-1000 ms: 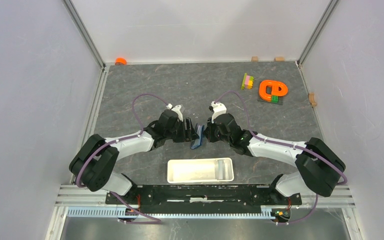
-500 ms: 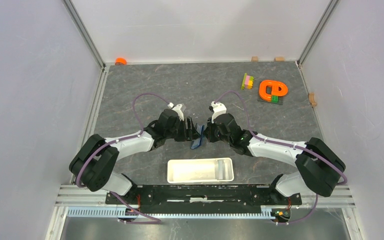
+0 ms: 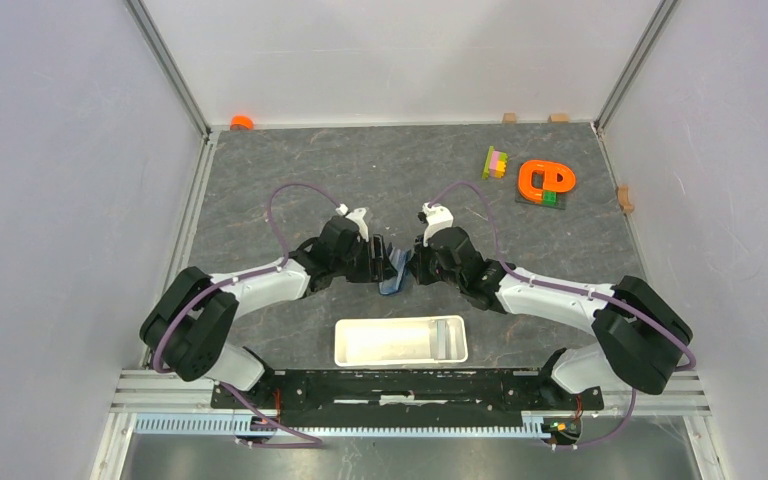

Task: Put the credit cards into the card holder
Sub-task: Open the card holder at the center of the board.

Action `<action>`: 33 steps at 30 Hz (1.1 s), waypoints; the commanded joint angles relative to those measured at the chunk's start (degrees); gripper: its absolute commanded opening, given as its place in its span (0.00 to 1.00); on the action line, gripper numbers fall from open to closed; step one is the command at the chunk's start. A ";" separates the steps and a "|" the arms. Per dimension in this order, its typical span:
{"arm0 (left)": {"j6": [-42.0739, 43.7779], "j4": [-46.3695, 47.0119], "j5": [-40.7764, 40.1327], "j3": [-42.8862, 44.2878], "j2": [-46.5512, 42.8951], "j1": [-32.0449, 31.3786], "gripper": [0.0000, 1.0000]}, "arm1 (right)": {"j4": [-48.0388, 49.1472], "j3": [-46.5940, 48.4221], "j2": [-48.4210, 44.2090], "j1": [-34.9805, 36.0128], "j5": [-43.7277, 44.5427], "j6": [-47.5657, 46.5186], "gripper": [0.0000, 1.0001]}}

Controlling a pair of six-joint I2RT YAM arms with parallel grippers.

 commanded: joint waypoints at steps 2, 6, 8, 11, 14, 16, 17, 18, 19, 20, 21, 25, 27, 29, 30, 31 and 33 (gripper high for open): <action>4.34 -5.08 -6.44 1.65 -1.01 -0.23 0.67 | 0.66 -0.05 -1.82 0.31 1.73 -0.88 0.00; 4.71 -6.41 -8.18 1.99 -1.19 -0.25 0.67 | 0.00 0.13 -1.91 0.33 2.44 -1.26 0.00; 4.66 -6.95 -9.18 2.04 -1.31 -0.24 0.67 | -0.13 0.09 -2.00 0.32 2.59 -1.24 0.00; 4.38 -7.42 -10.12 1.77 -1.94 -0.23 0.67 | -0.32 -0.11 -2.18 0.31 2.87 -1.38 0.00; 4.27 -7.76 -12.42 1.69 -2.36 -0.23 0.66 | -0.52 -0.22 -2.17 0.36 3.25 -1.44 0.00; 4.25 -7.86 -12.57 1.71 -2.38 -0.22 0.64 | -0.61 -0.37 -2.09 0.31 3.43 -1.65 0.00; 4.00 -7.86 -12.72 1.65 -2.29 -0.25 0.63 | -0.68 -0.44 -2.01 0.31 3.71 -1.64 0.00; 3.88 -7.86 -12.79 1.67 -2.18 -0.23 0.58 | -0.84 -0.40 -1.79 0.30 4.04 -1.74 0.00; 3.61 -7.86 -12.95 1.68 -2.05 -0.23 0.54 | -1.09 -0.40 -1.61 0.32 4.54 -2.11 0.00; 3.44 -7.74 -12.88 1.61 -1.91 -0.23 0.51 | -1.58 -0.31 -1.39 0.27 5.40 -2.19 0.00; 3.32 -7.28 -12.47 1.54 -1.82 -0.23 0.48 | -1.95 -0.31 -1.22 0.14 5.95 -2.52 0.00; 2.53 -3.96 -8.43 0.64 -1.38 -0.23 0.28 | -2.03 -0.88 -0.21 -0.66 6.99 -3.12 0.00; 1.64 -2.48 -6.91 0.21 -1.21 -0.27 0.22 | -1.56 -1.38 0.42 -1.70 6.54 -3.18 0.00; 0.56 -0.88 -6.04 -0.36 -1.40 -0.23 0.15 | -0.82 -2.01 1.11 -3.23 5.94 -3.69 0.00; 0.10 -0.26 -5.72 -0.74 -1.52 -0.24 0.12 | -0.50 -2.26 1.41 -3.98 5.69 -4.11 0.00; -0.20 0.29 -5.33 -1.18 -1.64 -0.23 0.10 | 0.05 -2.45 1.77 -4.99 4.98 -4.54 0.00; -0.98 1.45 -4.39 -1.82 -1.78 -0.23 0.06 | 1.17 -2.83 2.58 -7.08 3.13 -5.23 0.00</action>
